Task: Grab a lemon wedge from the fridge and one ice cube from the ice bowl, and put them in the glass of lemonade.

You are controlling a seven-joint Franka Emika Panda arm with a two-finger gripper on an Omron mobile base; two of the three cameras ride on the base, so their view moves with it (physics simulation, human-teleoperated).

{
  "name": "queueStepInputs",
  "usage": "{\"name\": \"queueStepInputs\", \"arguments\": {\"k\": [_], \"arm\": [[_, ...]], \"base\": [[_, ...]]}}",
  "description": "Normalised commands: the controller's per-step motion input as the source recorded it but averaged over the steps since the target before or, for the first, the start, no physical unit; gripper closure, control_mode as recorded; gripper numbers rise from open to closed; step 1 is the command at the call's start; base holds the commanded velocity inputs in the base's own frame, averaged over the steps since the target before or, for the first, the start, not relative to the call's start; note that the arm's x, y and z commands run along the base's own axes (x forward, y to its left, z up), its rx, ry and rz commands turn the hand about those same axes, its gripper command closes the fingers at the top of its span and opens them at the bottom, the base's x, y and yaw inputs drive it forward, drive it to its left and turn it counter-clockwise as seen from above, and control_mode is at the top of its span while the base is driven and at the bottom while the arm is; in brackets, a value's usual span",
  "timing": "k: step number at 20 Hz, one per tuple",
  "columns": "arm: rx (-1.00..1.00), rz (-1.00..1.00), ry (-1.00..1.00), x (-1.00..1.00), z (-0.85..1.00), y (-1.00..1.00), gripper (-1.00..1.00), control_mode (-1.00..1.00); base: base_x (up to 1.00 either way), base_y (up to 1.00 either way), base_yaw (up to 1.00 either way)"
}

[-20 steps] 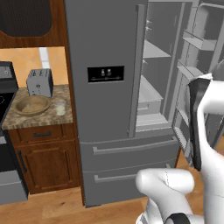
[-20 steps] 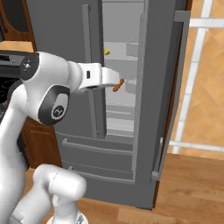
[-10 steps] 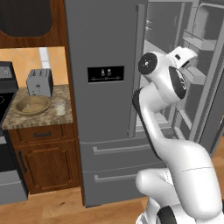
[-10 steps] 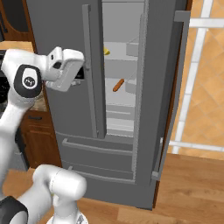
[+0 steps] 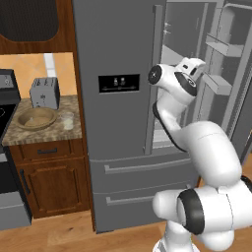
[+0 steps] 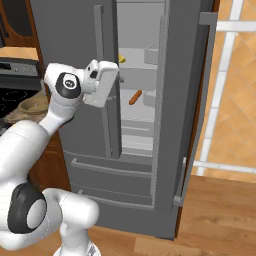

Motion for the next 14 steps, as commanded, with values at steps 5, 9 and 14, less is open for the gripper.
{"name": "queueStepInputs", "arguments": {"k": [5,9,14], "arm": [[0.0,-0.02,0.1,0.14,-0.02,-0.98,-1.0,-1.0],[0.0,-0.02,0.09,0.0,0.0,-1.0,-1.0,-1.0],[0.0,-0.01,0.04,0.0,0.0,-1.0,-1.0,-1.0]], "base": [[0.0,0.0,0.0],[0.0,0.0,0.0],[0.0,0.0,0.0]]}}
